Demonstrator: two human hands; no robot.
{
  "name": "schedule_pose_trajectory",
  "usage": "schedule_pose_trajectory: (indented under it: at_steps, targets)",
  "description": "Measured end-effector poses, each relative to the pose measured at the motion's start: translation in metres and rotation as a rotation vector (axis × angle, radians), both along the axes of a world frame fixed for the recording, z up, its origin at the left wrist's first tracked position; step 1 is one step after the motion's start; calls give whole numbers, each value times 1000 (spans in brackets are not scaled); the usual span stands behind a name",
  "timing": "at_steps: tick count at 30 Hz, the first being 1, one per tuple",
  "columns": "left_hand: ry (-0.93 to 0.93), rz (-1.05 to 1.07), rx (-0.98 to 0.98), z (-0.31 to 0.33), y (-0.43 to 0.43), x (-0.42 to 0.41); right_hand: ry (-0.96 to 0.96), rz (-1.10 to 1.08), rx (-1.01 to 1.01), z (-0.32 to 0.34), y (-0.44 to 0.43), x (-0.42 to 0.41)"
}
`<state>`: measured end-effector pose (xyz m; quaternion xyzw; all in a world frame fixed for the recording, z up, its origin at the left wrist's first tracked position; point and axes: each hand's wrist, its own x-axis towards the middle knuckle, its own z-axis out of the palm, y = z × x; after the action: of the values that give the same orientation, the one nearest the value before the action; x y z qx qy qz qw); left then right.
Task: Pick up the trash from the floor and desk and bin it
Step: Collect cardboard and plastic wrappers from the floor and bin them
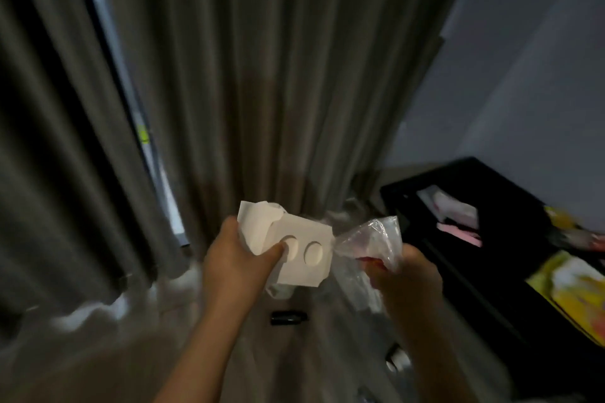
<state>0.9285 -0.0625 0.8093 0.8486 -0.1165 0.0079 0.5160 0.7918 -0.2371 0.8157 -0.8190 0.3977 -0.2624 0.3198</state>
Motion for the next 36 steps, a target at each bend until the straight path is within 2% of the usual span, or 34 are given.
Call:
schedule_pose_trajectory:
  at_steps: [3,10,18,24,29,36]
  targets:
    - [55,-147,-18,6,-33,-35,-80,-146,124,16,-7,-63]
    - [116,-589,-83,32,-111,-149,-101,-555,-36,57,-11,-222]
    - [64,-1023,-142,67,-171,-338,-323,-923,-77,87,23,-416]
    - [41,-1272,-164,82,-179,-520,-413,-1103,-120,95,64,-588]
    - [62,-1440,-173,86,-160,-672,-404,-1235,-112,98,109,-730]
    - [19,-1681,-155,83,-138,-841,-426,-1516,-155,90,176,-862]
